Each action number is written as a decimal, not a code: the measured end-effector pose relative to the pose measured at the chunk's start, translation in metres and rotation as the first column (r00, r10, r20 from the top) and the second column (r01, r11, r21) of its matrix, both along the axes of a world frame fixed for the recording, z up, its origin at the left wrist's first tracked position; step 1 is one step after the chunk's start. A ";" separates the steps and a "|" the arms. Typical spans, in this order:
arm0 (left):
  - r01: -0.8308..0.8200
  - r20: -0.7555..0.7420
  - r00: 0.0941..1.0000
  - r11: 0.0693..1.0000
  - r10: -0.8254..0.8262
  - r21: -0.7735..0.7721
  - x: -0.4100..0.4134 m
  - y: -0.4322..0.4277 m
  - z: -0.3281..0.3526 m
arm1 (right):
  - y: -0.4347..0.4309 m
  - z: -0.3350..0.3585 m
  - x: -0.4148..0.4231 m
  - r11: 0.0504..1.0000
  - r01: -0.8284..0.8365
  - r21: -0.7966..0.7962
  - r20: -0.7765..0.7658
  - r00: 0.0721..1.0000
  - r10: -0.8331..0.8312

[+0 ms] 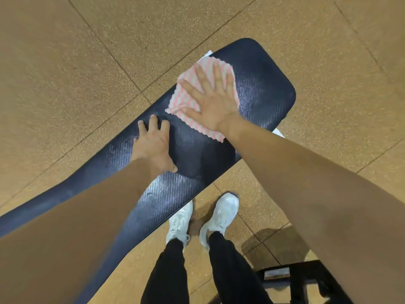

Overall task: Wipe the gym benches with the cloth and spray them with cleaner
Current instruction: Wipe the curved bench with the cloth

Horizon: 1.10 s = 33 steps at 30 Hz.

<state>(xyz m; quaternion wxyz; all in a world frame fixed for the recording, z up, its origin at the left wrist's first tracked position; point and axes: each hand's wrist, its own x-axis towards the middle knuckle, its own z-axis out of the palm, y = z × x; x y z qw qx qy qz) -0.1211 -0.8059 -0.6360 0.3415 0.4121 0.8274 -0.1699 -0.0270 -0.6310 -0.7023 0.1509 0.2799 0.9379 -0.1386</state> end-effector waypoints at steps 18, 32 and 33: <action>0.081 0.012 0.996 0.960 -0.087 0.269 -0.012 0.058 0.003 | -0.044 -0.003 0.135 0.975 0.218 0.039 -0.022 0.976 -0.217; 0.064 -0.051 0.997 0.956 -0.051 0.287 0.020 0.096 -0.021 | 0.095 0.000 0.017 0.964 0.264 0.018 0.126 0.956 -0.264; 0.066 -0.053 0.997 0.957 -0.054 0.281 0.021 0.099 -0.023 | 0.102 0.000 0.014 0.970 0.244 0.010 0.145 0.959 -0.243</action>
